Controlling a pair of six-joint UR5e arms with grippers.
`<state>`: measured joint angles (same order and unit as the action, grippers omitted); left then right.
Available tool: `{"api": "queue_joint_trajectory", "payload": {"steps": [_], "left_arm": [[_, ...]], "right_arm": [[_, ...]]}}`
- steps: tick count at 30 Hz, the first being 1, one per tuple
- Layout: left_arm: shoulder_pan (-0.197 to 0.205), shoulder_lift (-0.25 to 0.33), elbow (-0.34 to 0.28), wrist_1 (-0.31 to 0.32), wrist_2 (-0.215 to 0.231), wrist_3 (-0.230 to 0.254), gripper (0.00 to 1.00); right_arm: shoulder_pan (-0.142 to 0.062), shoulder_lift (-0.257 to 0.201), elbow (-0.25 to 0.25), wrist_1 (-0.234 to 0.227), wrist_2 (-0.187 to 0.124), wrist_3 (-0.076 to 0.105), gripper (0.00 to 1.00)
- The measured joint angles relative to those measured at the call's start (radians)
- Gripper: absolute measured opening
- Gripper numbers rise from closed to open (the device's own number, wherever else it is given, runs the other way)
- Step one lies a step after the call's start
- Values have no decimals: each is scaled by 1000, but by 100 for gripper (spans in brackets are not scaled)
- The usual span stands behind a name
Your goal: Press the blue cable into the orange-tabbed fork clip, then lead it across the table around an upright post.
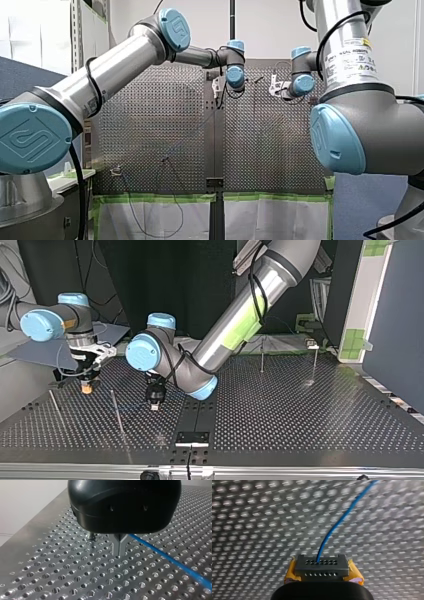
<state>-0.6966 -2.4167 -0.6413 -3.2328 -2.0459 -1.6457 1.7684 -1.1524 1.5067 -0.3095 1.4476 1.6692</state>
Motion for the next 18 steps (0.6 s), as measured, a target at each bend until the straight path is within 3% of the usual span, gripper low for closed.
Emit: {"api": "queue_joint_trajectory", "payload": {"steps": [1,2,3,4,5,18], "left_arm": [[0,0,-2,1,0,2,44],[1,0,-8,1,0,7,63],[1,0,-15,2,1,11,63],[1,0,-22,2,1,14,83],[1,0,-29,2,1,18,96],[4,-1,-47,-3,-20,24,100]], "right_arm": [[-1,5,7,-7,0,2,0],[-1,10,15,-15,0,5,0],[-1,15,26,-25,-1,9,0],[-2,18,34,-34,-1,13,0],[-2,21,43,-42,-1,16,0],[-3,121,124,-171,20,21,0]]}}
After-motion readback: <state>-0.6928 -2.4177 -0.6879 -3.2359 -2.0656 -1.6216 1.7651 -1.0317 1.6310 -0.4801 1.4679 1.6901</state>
